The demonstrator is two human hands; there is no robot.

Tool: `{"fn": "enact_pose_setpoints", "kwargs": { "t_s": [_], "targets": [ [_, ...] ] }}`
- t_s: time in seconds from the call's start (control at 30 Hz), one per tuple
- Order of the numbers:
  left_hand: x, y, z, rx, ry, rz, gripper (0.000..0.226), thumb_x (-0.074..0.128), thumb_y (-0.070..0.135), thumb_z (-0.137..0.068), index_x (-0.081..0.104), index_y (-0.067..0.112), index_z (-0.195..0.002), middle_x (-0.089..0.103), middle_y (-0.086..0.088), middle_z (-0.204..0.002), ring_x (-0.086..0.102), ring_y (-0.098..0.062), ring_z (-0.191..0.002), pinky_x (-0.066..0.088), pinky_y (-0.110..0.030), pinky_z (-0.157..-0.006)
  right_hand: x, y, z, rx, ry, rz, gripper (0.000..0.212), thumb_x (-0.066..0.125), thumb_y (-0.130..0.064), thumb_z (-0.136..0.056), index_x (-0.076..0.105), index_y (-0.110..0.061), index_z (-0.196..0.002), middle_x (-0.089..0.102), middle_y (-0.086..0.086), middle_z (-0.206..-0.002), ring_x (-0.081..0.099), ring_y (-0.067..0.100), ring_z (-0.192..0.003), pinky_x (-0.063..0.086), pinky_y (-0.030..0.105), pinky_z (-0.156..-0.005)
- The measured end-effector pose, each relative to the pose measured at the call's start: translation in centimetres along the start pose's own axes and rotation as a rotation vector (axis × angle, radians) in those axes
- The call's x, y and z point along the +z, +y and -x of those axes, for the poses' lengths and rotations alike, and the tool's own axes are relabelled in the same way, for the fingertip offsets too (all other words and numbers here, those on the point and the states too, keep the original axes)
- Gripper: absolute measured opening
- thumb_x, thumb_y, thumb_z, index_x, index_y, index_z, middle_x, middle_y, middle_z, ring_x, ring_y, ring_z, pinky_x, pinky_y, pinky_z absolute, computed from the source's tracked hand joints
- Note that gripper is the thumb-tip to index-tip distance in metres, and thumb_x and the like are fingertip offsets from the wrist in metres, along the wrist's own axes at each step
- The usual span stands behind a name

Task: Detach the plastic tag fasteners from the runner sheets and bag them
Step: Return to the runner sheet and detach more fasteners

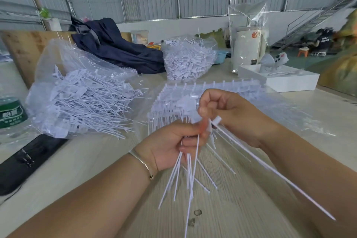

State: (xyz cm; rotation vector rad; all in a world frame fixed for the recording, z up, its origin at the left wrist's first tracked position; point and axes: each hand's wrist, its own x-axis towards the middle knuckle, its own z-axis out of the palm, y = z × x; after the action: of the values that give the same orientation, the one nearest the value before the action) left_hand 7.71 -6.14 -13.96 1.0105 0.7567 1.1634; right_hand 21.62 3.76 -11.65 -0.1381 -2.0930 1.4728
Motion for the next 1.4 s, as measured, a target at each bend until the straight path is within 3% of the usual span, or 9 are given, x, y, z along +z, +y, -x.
{"fn": "enact_pose_setpoints", "kwargs": {
  "t_s": [0.17, 0.3, 0.37, 0.5, 0.7, 0.83, 1.0, 1.17, 1.4],
  "targets": [
    [0.1, 0.6, -0.4, 0.009, 0.140, -0.038, 0.018, 0.072, 0.029, -0.074, 0.063, 0.013, -0.072, 0.034, 0.007, -0.044, 0.024, 0.000, -0.032, 0.017, -0.012, -0.034, 0.8, -0.4, -0.1, -0.042, 0.145, 0.096, 0.031, 0.062, -0.039, -0.083, 0.056, -0.009, -0.076, 0.061, -0.006, -0.057, 0.049, 0.005, -0.054, 0.040, 0.016, -0.059],
    [-0.4, 1.0, -0.6, 0.042, 0.250, 0.001, 0.024, 0.061, 0.034, -0.083, 0.052, 0.015, -0.072, 0.036, 0.006, -0.050, 0.026, -0.002, -0.035, 0.018, -0.013, -0.031, 0.8, 0.3, -0.3, -0.060, 0.363, 0.388, 0.043, 0.055, -0.037, -0.094, 0.058, 0.004, -0.081, 0.049, 0.029, -0.068, 0.038, 0.018, -0.059, 0.031, 0.029, -0.058],
    [-0.6, 0.8, -0.7, 0.029, 0.330, -0.036, 0.027, 0.062, 0.038, -0.082, 0.051, 0.015, -0.074, 0.039, 0.005, -0.053, 0.030, -0.003, -0.038, 0.019, -0.013, -0.031, 0.5, 0.6, -0.3, -0.048, 0.405, 0.519, 0.042, 0.053, -0.034, -0.097, 0.058, 0.003, -0.078, 0.047, 0.027, -0.065, 0.036, 0.014, -0.054, 0.030, 0.027, -0.053],
    [-0.6, 0.5, -0.8, 0.024, 0.371, -0.046, 0.023, 0.061, 0.034, -0.084, 0.053, 0.014, -0.077, 0.038, 0.004, -0.053, 0.033, -0.004, -0.042, 0.022, -0.013, -0.033, -0.1, 1.4, -0.4, -0.005, 0.421, 0.700, 0.046, 0.050, -0.037, -0.098, 0.060, 0.000, -0.073, 0.041, -0.007, -0.047, 0.040, 0.007, -0.046, 0.030, 0.023, -0.050],
    [-0.5, 0.3, -0.9, -0.004, 0.417, -0.078, 0.031, 0.059, 0.044, -0.088, 0.049, 0.017, -0.076, 0.037, 0.007, -0.055, 0.038, -0.006, -0.043, 0.034, -0.015, -0.040, -0.2, 1.7, -0.4, 0.036, 0.486, 0.881, 0.053, 0.045, -0.043, -0.099, 0.061, 0.000, -0.071, 0.055, 0.011, -0.057, 0.052, 0.026, -0.057, 0.041, 0.037, -0.059],
    [-0.1, 0.1, -1.0, 0.030, 0.406, -0.111, 0.036, 0.069, 0.046, -0.073, 0.041, 0.023, -0.068, 0.027, 0.008, -0.057, 0.022, -0.004, -0.042, 0.020, -0.013, -0.036, -0.1, 1.7, -0.3, 0.048, 0.557, 0.965, 0.049, 0.045, -0.037, -0.101, 0.062, 0.000, -0.074, 0.060, 0.016, -0.063, 0.054, 0.031, -0.060, 0.042, 0.037, -0.058],
    [0.6, -0.1, -1.0, 0.062, 0.412, -0.297, 0.037, 0.077, 0.037, -0.067, 0.054, 0.023, -0.042, 0.020, 0.010, -0.055, 0.016, -0.006, -0.044, 0.014, -0.016, -0.038, 0.4, 1.7, -0.4, 0.079, 0.539, 0.940, 0.044, 0.048, -0.027, -0.101, 0.045, -0.009, -0.061, 0.045, 0.004, -0.058, 0.043, 0.024, -0.059, 0.033, 0.036, -0.059],
    [-0.3, -0.3, -1.1, 0.071, 0.556, -0.312, 0.041, 0.080, 0.020, -0.076, 0.060, 0.023, -0.041, 0.025, 0.010, -0.052, 0.020, -0.005, -0.040, 0.017, -0.015, -0.035, 0.8, 1.8, -0.7, 0.063, 0.568, 0.648, 0.021, 0.055, -0.013, -0.096, 0.064, -0.002, -0.080, 0.045, -0.010, -0.050, 0.045, 0.000, -0.048, 0.033, 0.013, -0.048],
    [-0.7, 0.1, -1.0, -0.011, 0.598, -0.310, 0.035, 0.079, 0.025, -0.076, 0.058, 0.024, -0.048, 0.027, 0.010, -0.049, 0.020, -0.006, -0.038, 0.016, -0.016, -0.032, 1.3, 0.7, -0.2, 0.031, 0.529, 0.542, 0.010, 0.059, -0.003, -0.083, 0.067, -0.008, -0.079, 0.054, -0.009, -0.063, 0.047, 0.003, -0.056, 0.040, 0.010, -0.057]
  ]
}}
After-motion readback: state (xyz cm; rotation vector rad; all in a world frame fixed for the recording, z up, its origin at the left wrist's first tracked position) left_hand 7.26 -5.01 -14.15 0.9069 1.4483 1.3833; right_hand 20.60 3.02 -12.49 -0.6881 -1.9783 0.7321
